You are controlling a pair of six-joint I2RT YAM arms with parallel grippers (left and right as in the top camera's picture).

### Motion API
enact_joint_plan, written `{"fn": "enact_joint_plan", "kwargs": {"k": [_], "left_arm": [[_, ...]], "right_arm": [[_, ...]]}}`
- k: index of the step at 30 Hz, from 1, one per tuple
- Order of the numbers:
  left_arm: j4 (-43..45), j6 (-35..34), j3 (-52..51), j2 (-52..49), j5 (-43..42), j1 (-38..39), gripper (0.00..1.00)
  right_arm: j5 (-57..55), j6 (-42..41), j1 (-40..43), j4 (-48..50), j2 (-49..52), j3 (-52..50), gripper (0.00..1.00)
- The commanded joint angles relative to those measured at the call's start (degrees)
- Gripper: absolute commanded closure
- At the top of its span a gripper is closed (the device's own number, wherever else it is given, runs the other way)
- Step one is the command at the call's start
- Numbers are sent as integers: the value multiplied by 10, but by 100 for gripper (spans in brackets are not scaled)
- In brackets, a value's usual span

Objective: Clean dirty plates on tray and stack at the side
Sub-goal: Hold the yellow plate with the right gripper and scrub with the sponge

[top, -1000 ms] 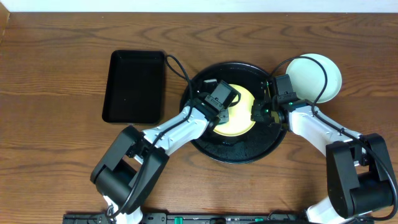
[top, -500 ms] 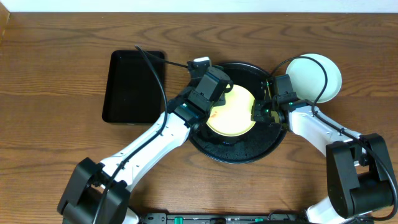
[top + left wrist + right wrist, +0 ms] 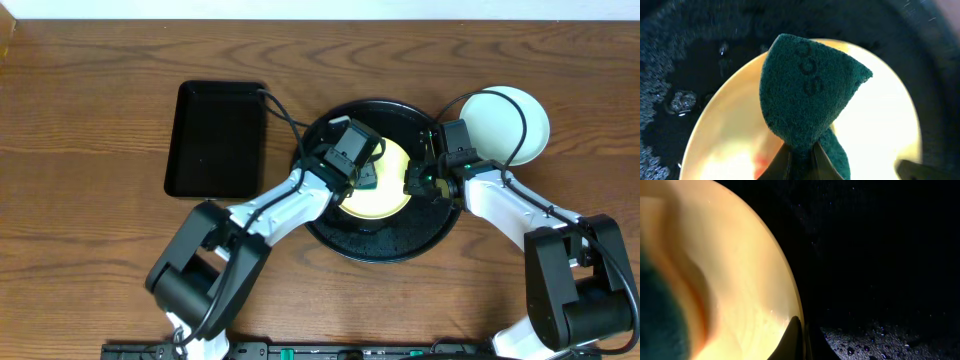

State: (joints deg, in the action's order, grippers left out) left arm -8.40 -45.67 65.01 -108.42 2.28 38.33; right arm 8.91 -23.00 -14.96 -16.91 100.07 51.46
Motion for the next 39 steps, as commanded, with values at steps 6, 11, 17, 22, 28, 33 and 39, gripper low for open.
{"fn": "enact_joint_plan", "kwargs": {"k": [6,11,17,22,28,33,39], "left_arm": [[-70,102,-7,-13,83,-25,92],[-115,152,-6,-7,189,-38,92],[-111,176,1,43,191,-39,92],[-99,157,2,108,187,-39,92],[-60,90,1,129,47,-39,92],[-9,36,0,88,-68,-28,92],[0,19,0,15,-73,-2,92]], "right_arm": [[-18,4,3,-4,3,8,99],[-18,7,3,-4,3,8,99],[-20,8,3,-5,3,8,99],[-20,8,3,-5,3,8,99],[-20,8,3,-5,3,8,99],[-20,8,3,-5,3,8,99],[-20,8,3,-5,3,8,99]]}}
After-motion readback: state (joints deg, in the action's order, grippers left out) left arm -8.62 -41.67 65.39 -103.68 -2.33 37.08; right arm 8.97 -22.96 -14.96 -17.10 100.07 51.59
